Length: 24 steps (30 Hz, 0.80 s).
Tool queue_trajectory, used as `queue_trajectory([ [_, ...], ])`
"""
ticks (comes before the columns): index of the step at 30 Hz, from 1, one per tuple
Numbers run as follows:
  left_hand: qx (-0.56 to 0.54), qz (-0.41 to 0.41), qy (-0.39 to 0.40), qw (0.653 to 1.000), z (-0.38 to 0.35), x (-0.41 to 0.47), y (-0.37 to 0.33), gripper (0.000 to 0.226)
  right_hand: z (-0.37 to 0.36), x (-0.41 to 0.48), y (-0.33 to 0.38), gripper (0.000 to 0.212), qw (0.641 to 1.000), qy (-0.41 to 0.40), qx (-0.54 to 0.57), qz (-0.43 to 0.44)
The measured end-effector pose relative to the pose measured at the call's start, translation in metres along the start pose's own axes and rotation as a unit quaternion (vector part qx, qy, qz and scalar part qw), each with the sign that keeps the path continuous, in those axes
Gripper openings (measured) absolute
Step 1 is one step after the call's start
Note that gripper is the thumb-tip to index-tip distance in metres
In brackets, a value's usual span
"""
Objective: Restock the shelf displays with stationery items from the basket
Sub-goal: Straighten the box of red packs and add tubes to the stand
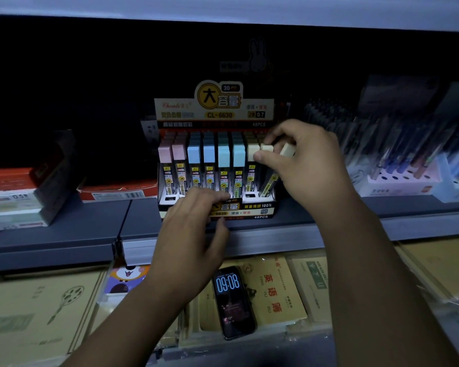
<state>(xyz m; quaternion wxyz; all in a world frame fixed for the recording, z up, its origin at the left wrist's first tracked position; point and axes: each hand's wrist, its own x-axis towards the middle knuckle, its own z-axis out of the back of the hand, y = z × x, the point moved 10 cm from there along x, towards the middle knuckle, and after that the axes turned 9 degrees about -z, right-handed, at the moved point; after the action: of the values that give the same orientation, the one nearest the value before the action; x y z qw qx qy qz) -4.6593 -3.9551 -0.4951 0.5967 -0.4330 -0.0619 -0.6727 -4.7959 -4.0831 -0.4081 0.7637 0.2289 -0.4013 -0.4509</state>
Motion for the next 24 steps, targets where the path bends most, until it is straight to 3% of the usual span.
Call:
queue_trajectory([
  [18, -0.016, 0.010, 0.016, 1.000, -0.003, -0.002, 0.002, 0.043, 0.006, -0.001, -0.005, 0.012, 0.998, -0.052, 0.027, -0.035],
  [24, -0.020, 0.009, 0.015, 1.000, -0.003, -0.004, 0.002, 0.043, 0.014, 0.000, 0.002, 0.008, 0.994, -0.089, 0.065, -0.008],
])
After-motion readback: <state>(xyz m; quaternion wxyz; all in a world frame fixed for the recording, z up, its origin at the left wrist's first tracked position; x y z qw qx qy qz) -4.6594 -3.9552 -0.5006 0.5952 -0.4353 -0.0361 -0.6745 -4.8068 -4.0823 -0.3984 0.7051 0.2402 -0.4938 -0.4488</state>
